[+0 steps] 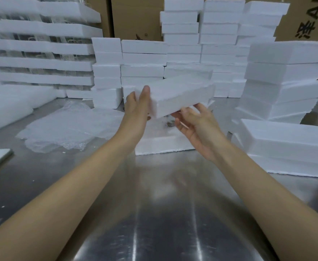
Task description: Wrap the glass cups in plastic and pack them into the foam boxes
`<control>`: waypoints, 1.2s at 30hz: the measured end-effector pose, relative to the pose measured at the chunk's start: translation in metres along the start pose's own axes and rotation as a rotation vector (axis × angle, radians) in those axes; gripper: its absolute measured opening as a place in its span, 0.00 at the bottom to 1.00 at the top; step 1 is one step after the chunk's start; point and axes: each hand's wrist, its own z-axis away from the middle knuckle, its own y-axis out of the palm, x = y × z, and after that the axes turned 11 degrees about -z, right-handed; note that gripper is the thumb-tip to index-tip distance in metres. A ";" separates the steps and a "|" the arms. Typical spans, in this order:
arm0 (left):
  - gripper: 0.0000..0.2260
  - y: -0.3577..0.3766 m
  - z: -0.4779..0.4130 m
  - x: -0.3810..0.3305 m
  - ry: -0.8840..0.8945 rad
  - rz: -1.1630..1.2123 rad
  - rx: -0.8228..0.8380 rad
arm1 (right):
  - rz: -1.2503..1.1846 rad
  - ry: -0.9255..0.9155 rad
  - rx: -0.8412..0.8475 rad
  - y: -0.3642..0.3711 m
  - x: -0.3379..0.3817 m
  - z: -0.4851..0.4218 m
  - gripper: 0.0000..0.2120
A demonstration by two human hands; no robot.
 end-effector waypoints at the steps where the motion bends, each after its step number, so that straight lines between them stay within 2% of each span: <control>1: 0.20 -0.001 0.000 -0.003 -0.011 0.125 0.004 | 0.046 0.000 0.020 0.001 -0.002 0.001 0.10; 3: 0.09 -0.008 -0.001 -0.005 -0.004 0.251 -0.027 | 0.110 -0.059 -0.016 0.000 -0.006 -0.001 0.12; 5: 0.05 -0.016 -0.004 -0.002 -0.069 0.255 -0.079 | 0.115 -0.145 -0.138 -0.003 -0.006 -0.004 0.15; 8: 0.05 -0.022 -0.008 0.003 -0.157 0.150 -0.108 | 0.242 -0.149 -0.319 -0.014 0.000 -0.008 0.19; 12: 0.07 -0.021 -0.008 0.010 -0.249 0.093 -0.074 | 0.611 -0.108 -0.287 -0.020 -0.004 -0.005 0.11; 14: 0.08 -0.019 -0.008 0.012 -0.262 0.081 -0.077 | 0.686 -0.128 -0.280 -0.023 -0.010 -0.004 0.11; 17: 0.07 -0.018 -0.009 0.013 -0.276 0.032 -0.050 | 0.698 -0.185 -0.300 -0.025 -0.009 -0.004 0.12; 21: 0.07 -0.015 -0.008 0.020 -0.335 0.128 0.036 | 0.618 -0.160 -0.321 -0.026 -0.005 -0.006 0.04; 27: 0.09 -0.014 -0.007 0.024 -0.305 0.124 0.007 | 0.674 -0.010 -0.257 -0.033 -0.006 -0.009 0.13; 32: 0.09 -0.009 -0.003 0.022 -0.343 0.105 -0.050 | 0.641 0.057 -0.223 -0.033 -0.002 -0.010 0.13; 34: 0.08 -0.010 -0.003 0.022 -0.365 0.207 -0.062 | 0.570 0.075 -0.249 -0.034 -0.001 -0.011 0.11; 36: 0.08 -0.010 -0.002 0.022 -0.388 0.314 -0.040 | 0.589 0.056 -0.244 -0.039 -0.003 -0.013 0.15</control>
